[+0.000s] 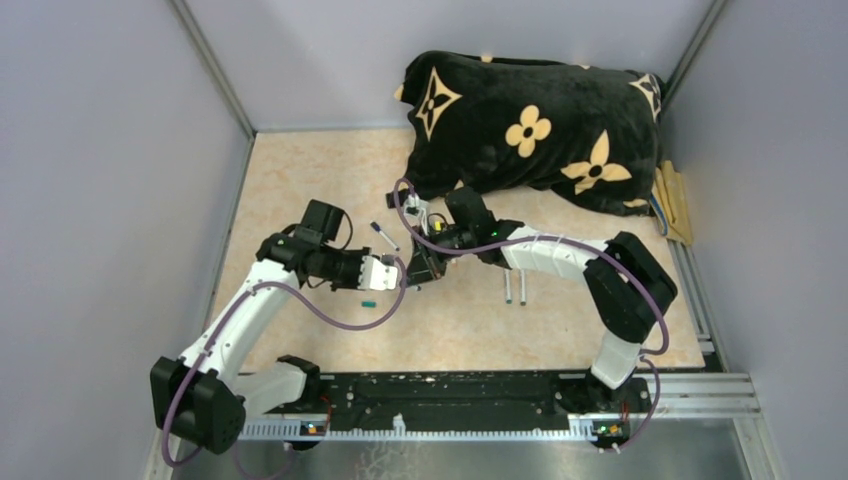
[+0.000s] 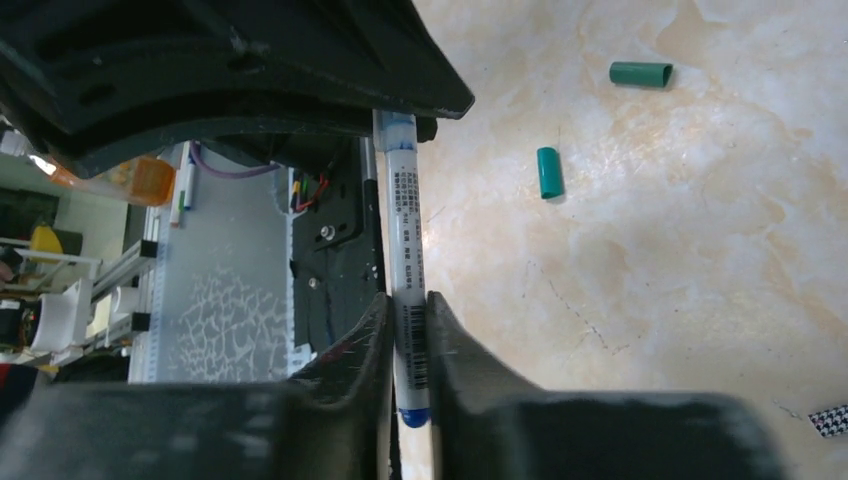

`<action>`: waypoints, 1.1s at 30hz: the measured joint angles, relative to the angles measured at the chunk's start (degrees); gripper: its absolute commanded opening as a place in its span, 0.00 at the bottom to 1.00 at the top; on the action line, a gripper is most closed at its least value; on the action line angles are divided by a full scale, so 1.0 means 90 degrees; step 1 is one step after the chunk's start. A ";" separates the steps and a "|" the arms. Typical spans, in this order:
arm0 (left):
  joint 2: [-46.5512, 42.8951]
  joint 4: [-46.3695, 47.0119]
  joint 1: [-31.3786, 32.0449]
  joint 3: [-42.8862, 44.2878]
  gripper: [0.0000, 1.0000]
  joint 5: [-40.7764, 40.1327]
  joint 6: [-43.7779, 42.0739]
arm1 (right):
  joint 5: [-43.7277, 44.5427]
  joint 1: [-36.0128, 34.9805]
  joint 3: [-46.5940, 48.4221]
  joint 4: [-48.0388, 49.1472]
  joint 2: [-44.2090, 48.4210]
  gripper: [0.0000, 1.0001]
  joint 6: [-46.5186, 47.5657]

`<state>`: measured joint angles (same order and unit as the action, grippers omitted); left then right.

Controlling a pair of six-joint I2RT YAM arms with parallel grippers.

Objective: Open the pen caps

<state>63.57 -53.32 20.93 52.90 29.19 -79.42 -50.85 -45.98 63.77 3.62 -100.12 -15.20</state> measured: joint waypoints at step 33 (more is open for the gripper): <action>-0.0063 0.0233 0.0291 0.0073 0.00 -0.0138 0.0639 | -0.0114 -0.0073 -0.0542 0.2458 -0.0469 0.00 -0.1749</action>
<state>63.00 -51.22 23.55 53.56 27.94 -73.67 -51.88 -46.63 58.89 25.74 -104.33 -30.94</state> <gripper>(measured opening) 0.248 0.110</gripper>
